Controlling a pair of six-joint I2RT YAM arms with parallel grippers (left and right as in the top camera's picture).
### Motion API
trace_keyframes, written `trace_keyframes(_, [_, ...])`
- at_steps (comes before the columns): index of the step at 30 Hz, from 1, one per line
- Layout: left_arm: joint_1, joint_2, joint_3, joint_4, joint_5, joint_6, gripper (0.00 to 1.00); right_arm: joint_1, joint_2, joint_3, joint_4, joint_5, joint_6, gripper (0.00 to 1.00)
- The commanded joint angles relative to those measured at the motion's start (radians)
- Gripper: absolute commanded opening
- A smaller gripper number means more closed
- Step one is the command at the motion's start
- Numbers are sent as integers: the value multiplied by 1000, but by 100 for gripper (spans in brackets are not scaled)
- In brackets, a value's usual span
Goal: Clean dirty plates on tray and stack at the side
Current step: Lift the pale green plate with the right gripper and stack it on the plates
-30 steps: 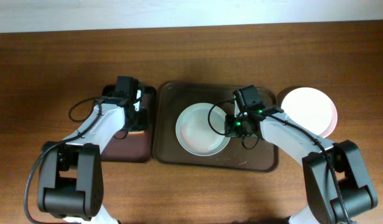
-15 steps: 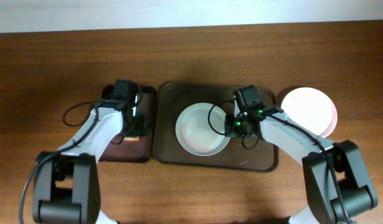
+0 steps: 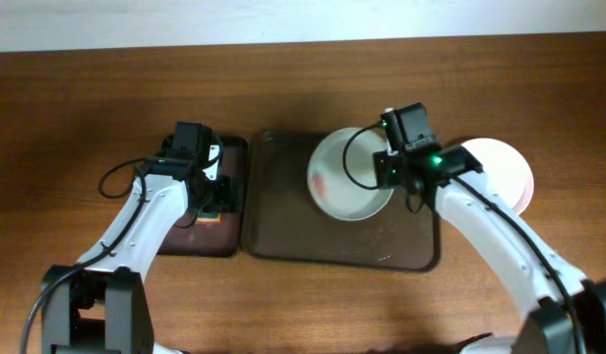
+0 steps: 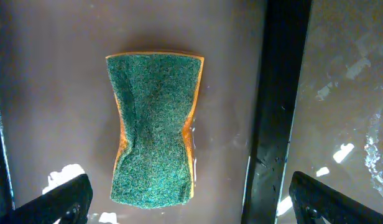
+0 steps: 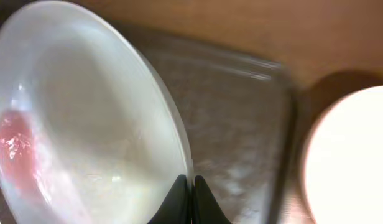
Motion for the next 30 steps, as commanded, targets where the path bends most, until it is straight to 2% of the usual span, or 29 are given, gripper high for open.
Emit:
trace_keyframes(1, [6,-15,13,1,11,-2,99,40,-78,24,-6,278,-72,4])
trace_keyframes(7, [6,-15,13,4,11,-2,100,224,-98,24,3,670,-122,4])
trace_keyframes(11, [6,-15,13,3,12,-2,100,359,-98,24,24,824,-122,4])
trace_keyframes(16, [6,-15,13,3,12,-2,99,463,-96,24,49,1008,-122,4])
trace_keyframes(27, [6,-15,13,3,11,-2,99,458,-96,24,88,1017,-90,4])
trace_keyframes(28, [6,-15,13,3,11,-2,99,438,-96,24,87,1002,-49,4])
trace_keyframes(30, [6,-15,13,3,11,-2,99,346,-97,24,72,808,42,4])
